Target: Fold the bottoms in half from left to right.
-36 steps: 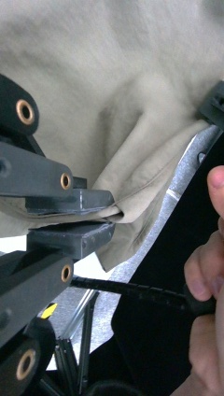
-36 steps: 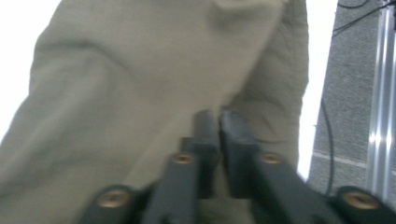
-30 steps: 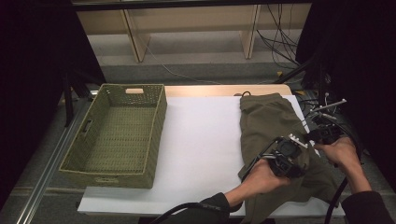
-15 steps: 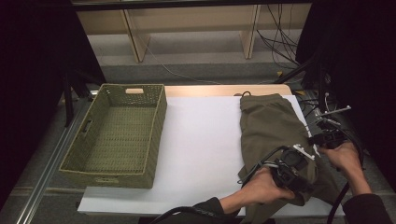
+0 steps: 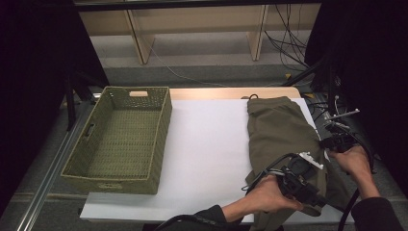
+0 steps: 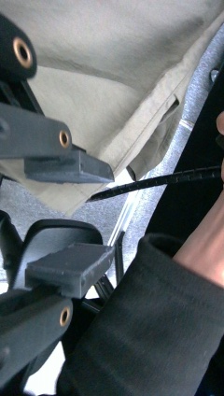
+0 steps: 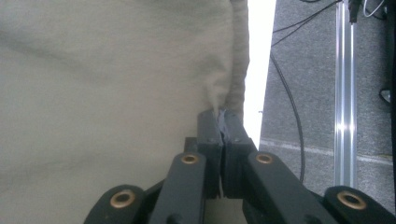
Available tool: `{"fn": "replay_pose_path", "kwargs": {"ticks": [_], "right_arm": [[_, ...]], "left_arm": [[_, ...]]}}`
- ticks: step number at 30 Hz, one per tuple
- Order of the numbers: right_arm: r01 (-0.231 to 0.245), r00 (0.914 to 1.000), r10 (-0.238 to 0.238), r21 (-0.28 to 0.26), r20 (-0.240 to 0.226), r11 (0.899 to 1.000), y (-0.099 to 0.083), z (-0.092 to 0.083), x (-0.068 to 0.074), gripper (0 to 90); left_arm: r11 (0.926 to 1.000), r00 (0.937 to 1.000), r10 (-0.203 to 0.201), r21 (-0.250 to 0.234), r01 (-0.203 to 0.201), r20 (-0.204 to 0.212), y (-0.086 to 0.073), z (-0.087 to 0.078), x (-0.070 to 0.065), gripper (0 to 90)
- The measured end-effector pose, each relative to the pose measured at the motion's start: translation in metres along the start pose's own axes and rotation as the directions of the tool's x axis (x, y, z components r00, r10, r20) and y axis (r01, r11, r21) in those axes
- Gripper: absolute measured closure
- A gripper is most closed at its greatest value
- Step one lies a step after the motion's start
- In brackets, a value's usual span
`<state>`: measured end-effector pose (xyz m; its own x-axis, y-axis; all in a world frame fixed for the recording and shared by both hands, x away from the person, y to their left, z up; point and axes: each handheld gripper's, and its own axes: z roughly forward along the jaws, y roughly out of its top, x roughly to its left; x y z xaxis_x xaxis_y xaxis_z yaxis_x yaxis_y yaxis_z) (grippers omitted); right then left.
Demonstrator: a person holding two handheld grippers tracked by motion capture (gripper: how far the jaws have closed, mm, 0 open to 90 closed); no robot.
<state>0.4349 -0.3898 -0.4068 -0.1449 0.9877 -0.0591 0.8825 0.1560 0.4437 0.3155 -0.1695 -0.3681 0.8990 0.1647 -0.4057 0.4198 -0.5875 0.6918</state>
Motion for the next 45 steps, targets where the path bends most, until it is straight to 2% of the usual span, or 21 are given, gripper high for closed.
{"fn": "replay_pose_path", "kwargs": {"ticks": [4,5,6,8,11,13,14,15,18,19,20,22,25,29,31,32,35,36,38,41,45], "right_arm": [[0.014,0.9997,-0.014,0.000,0.019,1.000,-0.001,0.002,0.000,87.2],[0.008,0.9997,-0.008,-0.005,0.022,1.000,-0.001,0.002,0.000,84.1],[-0.003,0.9997,0.003,-0.009,0.023,1.000,-0.002,0.000,0.000,76.7],[-0.004,1.0000,0.004,-0.029,0.003,1.000,-0.006,-0.006,0.002,72.4],[-0.007,1.0000,0.008,-0.051,0.000,0.999,-0.022,-0.019,0.011,65.3],[-0.003,0.9999,0.002,-0.047,-0.011,0.999,-0.038,-0.025,0.019,61.7],[0.003,0.9998,-0.003,-0.029,-0.018,1.000,-0.046,-0.026,0.023,60.0],[0.002,0.9999,-0.003,-0.021,-0.010,1.000,-0.054,-0.028,0.027,59.7],[-0.017,0.9998,0.017,-0.029,-0.015,0.999,-0.075,-0.034,0.033,61.1],[-0.038,0.9990,0.037,-0.030,-0.024,0.999,-0.080,-0.036,0.034,62.5],[-0.036,0.9991,0.035,-0.018,-0.024,0.999,-0.084,-0.037,0.036,63.5],[-0.036,0.9992,0.036,-0.011,-0.015,0.999,-0.089,-0.040,0.037,67.6],[-0.044,0.9990,0.043,-0.015,-0.013,0.999,-0.099,-0.044,0.039,76.4],[-0.031,0.9995,0.031,0.003,0.009,1.000,-0.110,-0.044,0.032,84.3],[-0.042,0.9989,0.042,0.002,0.020,0.999,-0.111,-0.041,0.023,84.6],[-0.031,0.9993,0.031,0.003,0.021,1.000,-0.111,-0.040,0.018,84.5],[-0.026,0.9985,0.026,0.008,0.049,1.000,-0.105,-0.029,0.003,84.6],[-0.007,0.9990,0.006,0.016,0.044,1.000,-0.104,-0.025,-0.003,84.5],[-0.028,0.9995,0.028,0.013,0.015,1.000,-0.102,-0.018,-0.012,83.5],[-0.058,0.9983,0.058,-0.011,0.006,0.998,-0.104,-0.019,-0.010,75.6],[-0.089,0.9958,0.089,-0.017,0.018,0.996,-0.106,-0.029,-0.005,71.1]], "left_arm": [[0.9999,0.9990,0.002,-0.014,-0.002,-0.046,-0.006,-0.019,0.007,50.6],[0.9997,0.9981,0.002,-0.023,-0.004,-0.062,-0.009,-0.025,0.009,48.6],[0.9994,0.9964,-0.001,-0.034,-0.002,-0.085,-0.012,-0.032,0.012,46.3],[0.9987,0.9926,-0.005,-0.052,-0.001,-0.122,-0.020,-0.046,0.018,43.2],[0.9969,0.9810,-0.004,-0.078,-0.011,-0.194,-0.039,-0.067,0.031,39.0],[0.9937,0.9743,-0.043,-0.110,0.019,-0.221,-0.054,-0.079,0.041,37.4],[0.9919,0.9698,-0.061,-0.122,0.033,-0.236,-0.062,-0.084,0.046,36.3],[0.9908,0.9625,-0.073,-0.129,0.040,-0.261,-0.070,-0.089,0.050,34.5],[0.9856,0.9386,-0.118,-0.153,0.071,-0.324,-0.095,-0.099,0.061,30.4],[0.9853,0.9296,-0.127,-0.153,0.077,-0.346,-0.102,-0.101,0.065,29.5],[0.9877,0.9224,-0.124,-0.134,0.080,-0.366,-0.107,-0.103,0.069,28.7],[0.9848,0.9040,-0.145,-0.147,0.093,-0.402,-0.118,-0.111,0.075,26.2],[0.9765,0.8867,-0.192,-0.172,0.130,-0.420,-0.132,-0.123,0.085,25.9],[0.9699,0.8719,-0.229,-0.177,0.167,-0.433,-0.150,-0.134,0.091,25.5],[0.9668,0.8659,-0.242,-0.183,0.178,-0.438,-0.155,-0.138,0.093,25.5],[0.9654,0.8641,-0.247,-0.188,0.181,-0.439,-0.156,-0.139,0.093,25.5],[0.9655,0.8635,-0.246,-0.190,0.178,-0.440,-0.158,-0.142,0.092,25.3],[0.9658,0.8623,-0.246,-0.188,0.179,-0.443,-0.159,-0.143,0.092,25.3],[0.9658,0.8597,-0.246,-0.188,0.178,-0.448,-0.160,-0.144,0.092,25.1],[0.9648,0.8551,-0.251,-0.188,0.184,-0.454,-0.163,-0.146,0.093,24.8],[0.9611,0.8477,-0.264,-0.198,0.192,-0.460,-0.166,-0.147,0.094,24.4]]}}
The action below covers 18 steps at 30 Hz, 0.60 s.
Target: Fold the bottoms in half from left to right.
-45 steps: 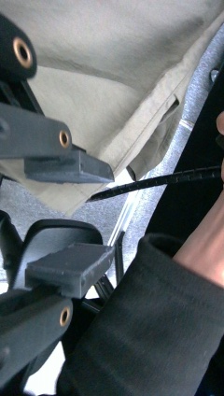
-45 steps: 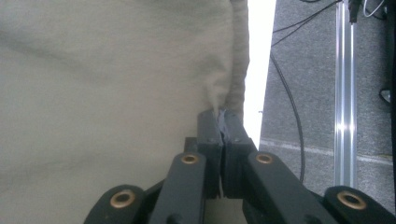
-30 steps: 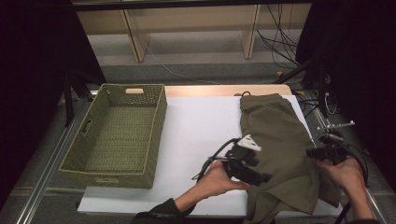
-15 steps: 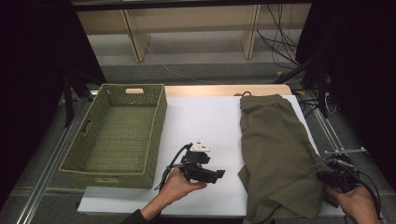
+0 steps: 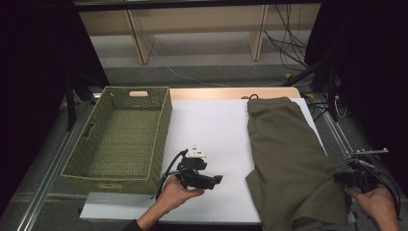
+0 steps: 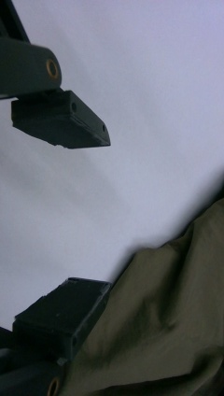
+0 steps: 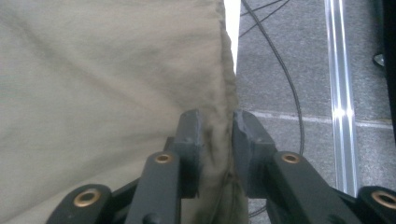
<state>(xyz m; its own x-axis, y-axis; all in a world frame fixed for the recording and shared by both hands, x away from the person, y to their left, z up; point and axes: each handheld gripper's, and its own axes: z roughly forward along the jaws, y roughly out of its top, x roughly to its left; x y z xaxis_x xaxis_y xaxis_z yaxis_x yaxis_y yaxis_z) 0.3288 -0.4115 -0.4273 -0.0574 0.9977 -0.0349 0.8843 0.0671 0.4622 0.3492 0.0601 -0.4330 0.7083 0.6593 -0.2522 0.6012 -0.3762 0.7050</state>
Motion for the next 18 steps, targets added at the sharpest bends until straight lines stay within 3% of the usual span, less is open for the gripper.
{"fn": "replay_pose_path", "kwargs": {"ticks": [2,5,10,12,13,16,18], "right_arm": [[-0.017,0.9998,0.017,0.002,-0.010,1.000,-0.003,-0.004,0.002,66.8],[-0.023,0.9996,0.023,0.003,-0.018,1.000,-0.010,-0.007,0.002,67.1],[0.002,1.0000,-0.003,0.036,0.006,0.999,-0.016,-0.005,-0.003,87.8],[0.036,0.9992,-0.037,0.050,0.018,0.998,-0.015,-0.004,-0.005,88.5],[0.031,0.9993,-0.032,0.044,0.020,0.999,-0.013,-0.003,-0.006,88.5],[0.035,0.9981,-0.037,0.050,0.048,0.998,-0.007,-0.001,-0.011,86.8],[-0.001,0.9967,0.000,0.016,0.081,1.000,-0.002,-0.004,-0.010,70.1]], "left_arm": [[1.0000,1.0000,0.001,-0.002,-0.001,0.000,-0.001,-0.001,0.001,23.9],[1.0000,1.0000,-0.004,-0.005,0.004,-0.001,-0.002,-0.002,0.001,23.4],[0.9999,1.0000,-0.006,-0.010,0.006,-0.007,-0.002,-0.003,0.002,22.8],[0.9999,0.9999,-0.007,-0.010,0.007,-0.011,-0.003,-0.004,0.003,22.7],[0.9999,0.9999,-0.009,-0.011,0.009,-0.014,-0.003,-0.004,0.004,22.7],[0.9998,0.9996,-0.015,-0.014,0.015,-0.024,-0.003,-0.006,0.005,22.5],[0.9996,0.9994,-0.020,-0.018,0.019,-0.030,-0.003,-0.007,0.005,22.2]]}}
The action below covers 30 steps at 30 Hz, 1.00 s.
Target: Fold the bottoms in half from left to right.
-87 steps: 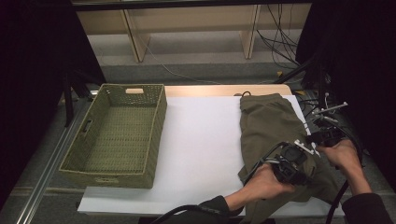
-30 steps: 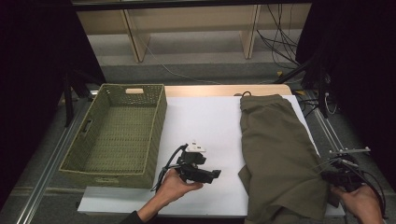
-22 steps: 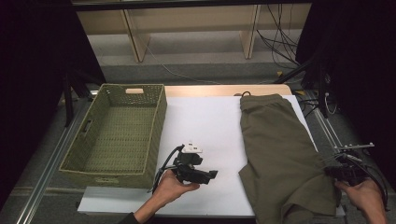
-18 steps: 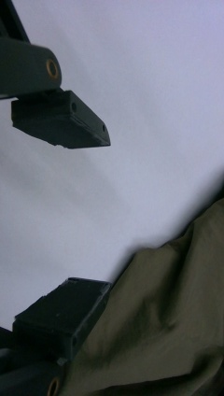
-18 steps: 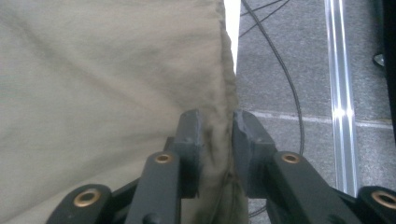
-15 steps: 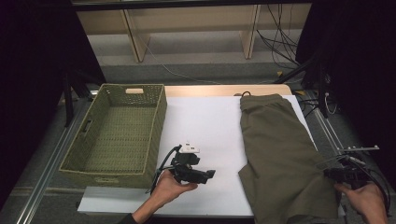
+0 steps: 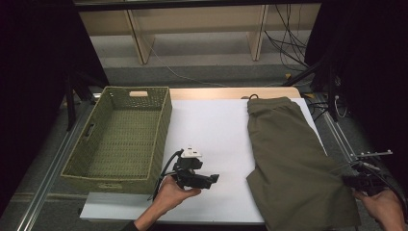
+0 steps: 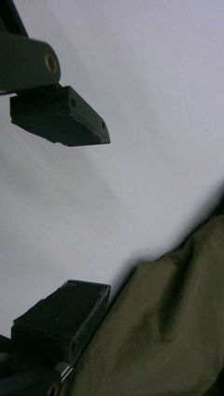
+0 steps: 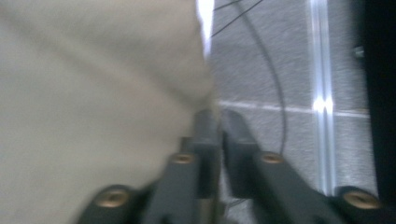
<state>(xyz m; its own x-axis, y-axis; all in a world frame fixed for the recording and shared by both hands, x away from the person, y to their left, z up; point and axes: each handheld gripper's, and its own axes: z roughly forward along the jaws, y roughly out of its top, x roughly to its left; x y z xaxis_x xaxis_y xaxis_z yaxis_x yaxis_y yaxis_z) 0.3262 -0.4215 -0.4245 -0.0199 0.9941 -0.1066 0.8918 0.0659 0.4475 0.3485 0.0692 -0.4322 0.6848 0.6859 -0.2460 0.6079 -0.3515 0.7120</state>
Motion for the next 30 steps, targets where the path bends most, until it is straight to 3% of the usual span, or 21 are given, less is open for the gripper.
{"fn": "replay_pose_path", "kwargs": {"ticks": [2,5,6,9,11,13,16,21,27,30], "right_arm": [[-0.014,0.9999,0.014,-0.051,-0.007,0.999,0.005,-0.010,0.002,61.0],[-0.018,0.9956,0.001,-0.183,-0.094,0.983,0.013,-0.034,0.016,55.4],[-0.024,0.9898,-0.007,-0.216,-0.142,0.976,0.016,-0.040,0.025,54.4],[0.026,0.9706,-0.088,-0.267,-0.224,0.963,0.027,-0.052,0.057,49.8],[0.041,0.9487,-0.131,-0.297,-0.288,0.954,0.034,-0.053,0.080,48.3],[0.051,0.9223,-0.159,-0.298,-0.352,0.953,0.039,-0.050,0.101,44.4],[0.078,0.8958,-0.198,-0.298,-0.398,0.951,0.045,-0.044,0.134,39.6],[0.151,0.8625,-0.271,-0.294,-0.427,0.944,0.051,-0.035,0.181,38.8],[0.224,0.8497,-0.318,-0.258,-0.421,0.940,0.053,-0.012,0.217,39.2],[0.247,0.8527,-0.320,-0.222,-0.413,0.943,0.051,0.001,0.225,38.5]], "left_arm": [[1.0000,1.0000,-0.001,-0.001,0.001,-0.002,0.000,-0.001,0.000,22.0],[1.0000,1.0000,0.000,-0.004,0.000,-0.005,0.000,-0.002,-0.001,21.5],[1.0000,1.0000,0.004,0.002,-0.004,-0.008,0.000,-0.002,-0.001,21.5],[1.0000,0.9999,0.008,0.002,-0.008,-0.011,-0.001,-0.004,-0.002,20.9],[1.0000,0.9999,0.010,0.000,-0.010,-0.011,-0.002,-0.005,-0.003,20.4],[1.0000,0.9999,0.009,-0.003,-0.009,-0.010,-0.002,-0.006,-0.002,20.0],[0.9999,0.9999,0.013,0.004,-0.013,-0.006,-0.003,-0.007,-0.002,20.0],[0.9999,0.9999,0.014,0.001,-0.014,-0.007,-0.004,-0.010,-0.002,19.8],[0.9998,0.9998,0.017,-0.007,-0.017,-0.010,-0.006,-0.015,-0.002,19.5],[0.9999,0.9999,0.007,-0.008,-0.007,-0.010,-0.008,-0.016,-0.001,19.2]]}}
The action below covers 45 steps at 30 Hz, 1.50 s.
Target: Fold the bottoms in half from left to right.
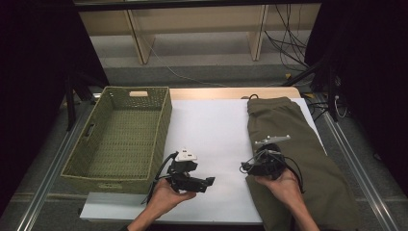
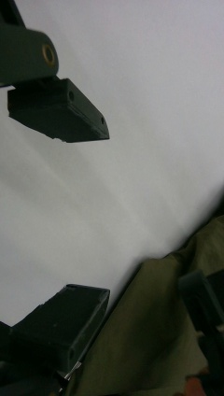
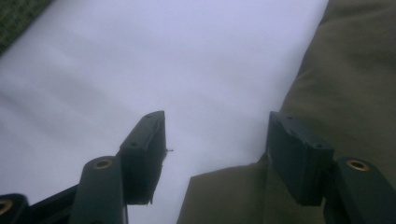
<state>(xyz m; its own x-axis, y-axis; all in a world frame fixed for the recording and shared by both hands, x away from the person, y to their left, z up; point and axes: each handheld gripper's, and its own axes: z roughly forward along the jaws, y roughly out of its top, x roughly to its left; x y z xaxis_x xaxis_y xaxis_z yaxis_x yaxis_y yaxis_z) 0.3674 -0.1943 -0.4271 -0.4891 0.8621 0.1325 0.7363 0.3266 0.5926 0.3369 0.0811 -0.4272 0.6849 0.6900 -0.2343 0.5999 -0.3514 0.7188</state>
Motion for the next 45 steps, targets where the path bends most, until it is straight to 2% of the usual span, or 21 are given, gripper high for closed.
{"fn": "replay_pose_path", "kwargs": {"ticks": [4,9,12,15,18,20,22,26,28,31,36,45], "right_arm": [[0.003,0.9995,-0.005,0.059,0.031,0.998,-0.008,0.014,0.000,37.2],[0.020,0.9960,-0.028,0.102,0.085,0.995,-0.013,0.018,0.003,36.1],[0.012,0.9969,-0.023,0.141,0.076,0.990,-0.017,0.023,0.005,34.0],[0.032,0.9932,-0.053,0.188,0.104,0.982,-0.020,0.030,0.008,31.7],[0.027,0.9927,-0.051,0.204,0.110,0.979,-0.020,0.031,0.006,31.4],[0.020,0.9907,-0.049,0.219,0.127,0.976,-0.021,0.033,0.005,36.0],[0.019,0.9862,-0.053,0.211,0.157,0.977,-0.021,0.033,0.004,46.2],[0.008,0.9805,-0.046,0.198,0.191,0.980,-0.020,0.029,0.000,73.1],[0.001,0.9867,-0.030,0.181,0.160,0.983,-0.020,0.027,-0.002,81.0],[0.025,0.9925,-0.042,0.146,0.115,0.989,-0.019,0.023,0.004,84.4],[0.062,0.9941,-0.072,0.116,0.081,0.991,-0.016,0.021,0.018,85.4],[0.064,0.9973,-0.067,0.094,0.029,0.994,-0.007,0.027,0.025,85.6]], "left_arm": [[1.0000,1.0000,0.005,0.008,-0.005,0.001,-0.003,0.002,0.000,19.1],[0.9997,0.9999,0.012,0.023,-0.012,0.003,-0.006,0.005,-0.001,19.0],[0.9996,1.0000,0.009,0.025,-0.009,0.000,-0.006,0.006,0.000,18.9],[0.9998,1.0000,0.005,0.022,-0.005,-0.003,-0.006,0.005,0.001,18.9],[0.9996,1.0000,0.008,0.026,-0.008,-0.003,-0.007,0.006,0.002,18.9],[0.9995,1.0000,0.009,0.030,-0.009,-0.003,-0.008,0.006,0.002,18.9],[0.9995,1.0000,0.008,0.032,-0.008,-0.005,-0.008,0.007,0.002,18.9],[0.9996,0.9999,0.008,0.026,-0.008,-0.007,-0.008,0.006,0.002,19.0],[0.9997,0.9999,0.005,0.024,-0.005,-0.010,-0.008,0.005,0.003,19.0],[0.9998,0.9999,0.005,0.017,-0.005,-0.013,-0.006,0.004,0.003,19.0],[1.0000,0.9998,-0.005,0.007,0.005,-0.018,-0.006,0.004,0.004,19.1],[0.9999,0.9996,-0.011,0.005,0.011,-0.025,-0.005,0.001,0.006,19.1]]}}
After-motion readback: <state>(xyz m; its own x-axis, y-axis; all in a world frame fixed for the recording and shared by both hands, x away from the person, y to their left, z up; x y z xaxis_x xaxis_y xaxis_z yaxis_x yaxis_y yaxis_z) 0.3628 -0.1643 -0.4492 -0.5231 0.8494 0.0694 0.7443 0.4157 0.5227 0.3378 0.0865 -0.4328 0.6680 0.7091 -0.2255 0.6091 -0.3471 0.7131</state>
